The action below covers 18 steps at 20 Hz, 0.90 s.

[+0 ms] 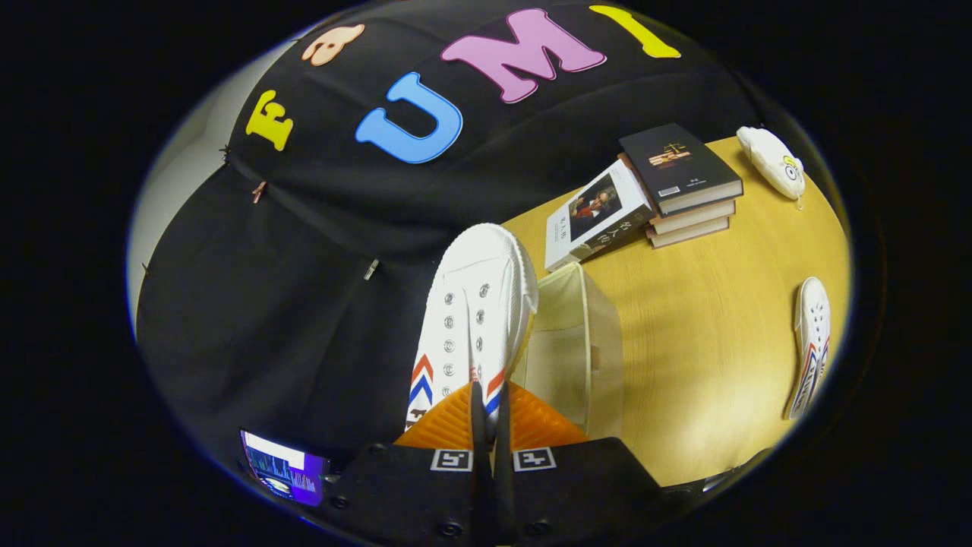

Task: Open the storage box then place both shoes into the box .Put the left shoe in first, then the right shoe, with the right side of both shoes facing outward in a uniform manner.

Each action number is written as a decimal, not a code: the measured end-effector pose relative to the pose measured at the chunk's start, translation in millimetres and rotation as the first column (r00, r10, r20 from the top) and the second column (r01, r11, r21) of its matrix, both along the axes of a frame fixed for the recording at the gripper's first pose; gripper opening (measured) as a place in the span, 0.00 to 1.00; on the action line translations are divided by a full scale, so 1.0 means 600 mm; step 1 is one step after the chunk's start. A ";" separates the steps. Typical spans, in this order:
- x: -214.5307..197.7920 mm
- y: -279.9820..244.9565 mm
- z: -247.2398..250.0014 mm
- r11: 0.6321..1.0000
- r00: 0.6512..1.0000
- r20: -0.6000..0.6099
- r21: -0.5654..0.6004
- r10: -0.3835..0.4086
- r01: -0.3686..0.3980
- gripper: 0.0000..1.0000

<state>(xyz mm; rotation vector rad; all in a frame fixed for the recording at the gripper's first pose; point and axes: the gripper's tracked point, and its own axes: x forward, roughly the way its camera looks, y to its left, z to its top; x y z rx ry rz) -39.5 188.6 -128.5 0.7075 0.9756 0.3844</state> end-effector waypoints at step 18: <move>0.017 0.126 -0.233 0.999 0.952 -0.303 -0.043 -0.036 0.024 0.05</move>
